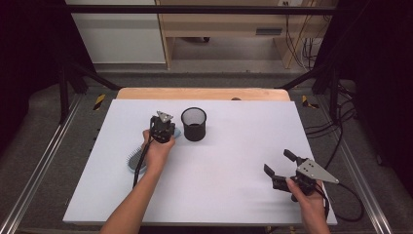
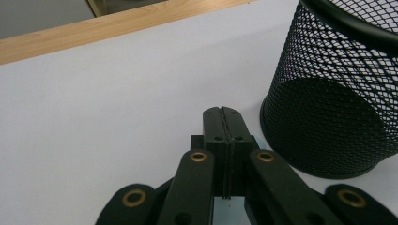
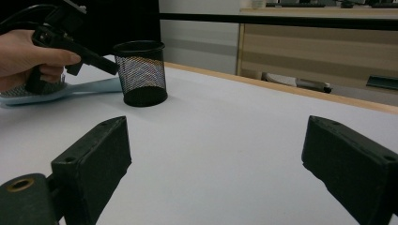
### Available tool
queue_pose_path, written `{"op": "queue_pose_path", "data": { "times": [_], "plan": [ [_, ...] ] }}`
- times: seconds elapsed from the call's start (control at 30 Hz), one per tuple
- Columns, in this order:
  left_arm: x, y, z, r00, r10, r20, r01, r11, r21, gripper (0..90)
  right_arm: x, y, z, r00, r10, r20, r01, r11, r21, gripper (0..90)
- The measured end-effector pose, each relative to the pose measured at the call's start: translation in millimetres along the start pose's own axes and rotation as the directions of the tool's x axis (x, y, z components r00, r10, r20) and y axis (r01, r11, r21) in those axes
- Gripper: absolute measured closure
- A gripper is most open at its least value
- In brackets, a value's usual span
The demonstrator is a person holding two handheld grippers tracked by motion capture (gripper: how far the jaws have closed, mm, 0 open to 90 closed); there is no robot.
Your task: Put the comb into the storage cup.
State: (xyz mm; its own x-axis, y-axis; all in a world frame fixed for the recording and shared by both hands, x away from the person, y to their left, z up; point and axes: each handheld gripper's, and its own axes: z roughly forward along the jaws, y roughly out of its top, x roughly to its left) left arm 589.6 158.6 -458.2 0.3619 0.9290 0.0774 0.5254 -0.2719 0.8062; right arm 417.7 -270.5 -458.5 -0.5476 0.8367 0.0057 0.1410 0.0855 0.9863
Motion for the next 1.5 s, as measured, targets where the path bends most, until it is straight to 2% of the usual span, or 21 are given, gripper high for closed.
{"op": "queue_pose_path", "data": {
  "times": [0.2,0.4,0.7,1.1,1.33,1.5],
  "plan": [
    [-0.1,-0.2,2.1,0.9999,-0.001,-0.015,0.001,0.9999,0.013,90.0,0.1,0.1,-0.3,1.0000,0.000,0.001,0.000,1.000,-0.001,8.3],
    [1.5,-0.6,4.4,0.9990,0.016,-0.043,-0.014,0.9986,0.050,90.0,0.4,-0.1,0.1,1.0000,-0.001,-0.001,0.001,1.000,0.000,8.4],
    [3.9,0.0,6.6,0.9976,0.042,-0.055,-0.038,0.9963,0.077,90.0,0.3,-0.4,0.2,1.0000,-0.001,-0.001,0.001,1.000,0.003,8.4],
    [6.5,-2.2,3.9,0.9979,0.053,-0.037,-0.049,0.9939,0.099,90.0,0.8,-1.1,0.9,1.0000,0.000,-0.005,0.000,1.000,0.008,8.3],
    [2.5,-7.7,1.1,0.9957,0.092,-0.009,-0.090,0.9889,0.118,90.0,1.1,-1.4,1.1,1.0000,0.003,-0.006,-0.003,1.000,0.012,8.4],
    [-2.2,-10.8,-3.6,0.9936,0.111,0.017,-0.112,0.9879,0.107,90.0,1.0,-1.5,1.0,1.0000,0.002,-0.006,-0.002,1.000,0.014,8.4]
  ]
}}
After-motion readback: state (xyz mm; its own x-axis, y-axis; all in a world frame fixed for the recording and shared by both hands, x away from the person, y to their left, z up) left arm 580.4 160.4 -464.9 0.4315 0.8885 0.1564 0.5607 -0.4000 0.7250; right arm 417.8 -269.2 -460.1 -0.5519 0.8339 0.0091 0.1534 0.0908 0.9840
